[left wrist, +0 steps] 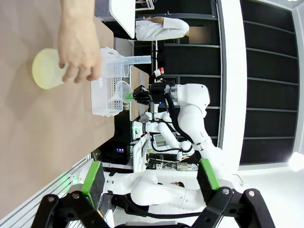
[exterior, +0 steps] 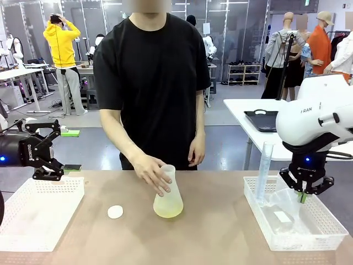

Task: Prepare the solutions needed for the experiment.
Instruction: Once the solution is in the Big flask , pick up the Plastic Funnel and place it back into the right Organizing basket.

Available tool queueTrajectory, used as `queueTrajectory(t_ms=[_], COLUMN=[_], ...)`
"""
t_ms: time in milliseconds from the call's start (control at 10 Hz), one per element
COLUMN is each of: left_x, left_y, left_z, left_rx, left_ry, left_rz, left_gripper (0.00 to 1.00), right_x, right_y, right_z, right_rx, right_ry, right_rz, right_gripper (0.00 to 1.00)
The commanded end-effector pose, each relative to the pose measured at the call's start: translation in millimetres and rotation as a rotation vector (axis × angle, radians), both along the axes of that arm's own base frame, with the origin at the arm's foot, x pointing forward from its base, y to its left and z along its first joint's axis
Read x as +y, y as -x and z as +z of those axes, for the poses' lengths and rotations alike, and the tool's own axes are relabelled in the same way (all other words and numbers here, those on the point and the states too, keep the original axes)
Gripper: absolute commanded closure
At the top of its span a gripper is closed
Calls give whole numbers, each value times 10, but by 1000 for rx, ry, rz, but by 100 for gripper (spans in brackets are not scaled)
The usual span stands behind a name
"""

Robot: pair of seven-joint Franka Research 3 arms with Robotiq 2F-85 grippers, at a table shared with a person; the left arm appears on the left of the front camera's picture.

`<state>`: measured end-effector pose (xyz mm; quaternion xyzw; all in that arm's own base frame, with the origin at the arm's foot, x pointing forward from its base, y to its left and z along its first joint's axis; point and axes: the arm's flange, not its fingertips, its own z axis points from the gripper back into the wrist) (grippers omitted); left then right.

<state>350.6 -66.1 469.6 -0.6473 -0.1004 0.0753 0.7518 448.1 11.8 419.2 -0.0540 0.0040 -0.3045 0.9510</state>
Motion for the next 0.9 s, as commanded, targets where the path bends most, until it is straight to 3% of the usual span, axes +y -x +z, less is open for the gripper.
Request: queueTrajectory(t_ms=[0, 200, 300, 400, 500, 800], left_x=[-20, -20, -20, -20, -20, -20], left_y=[2, 2, 2, 2, 2, 2], left_z=[29, 29, 29, 29, 29, 29], left_rx=[4, 4, 4, 4, 4, 4], left_ry=[20, 20, 20, 20, 20, 20], left_rz=[2, 2, 2, 2, 2, 2], left_gripper=[0, 0, 0, 0, 0, 0], right_x=[16, -8, -25, -45, -60, -101], right_y=[-174, -218, -237, -249, -250, -239], right_z=[-38, -83, -103, -111, -103, -21], right_rx=[-20, -30, -52, -64, -82, -118], right_ry=[38, 18, 15, 2, -2, -11], right_rz=[-68, -108, -123, -136, -140, -148], right_gripper=[96, 92, 77, 72, 57, 57])
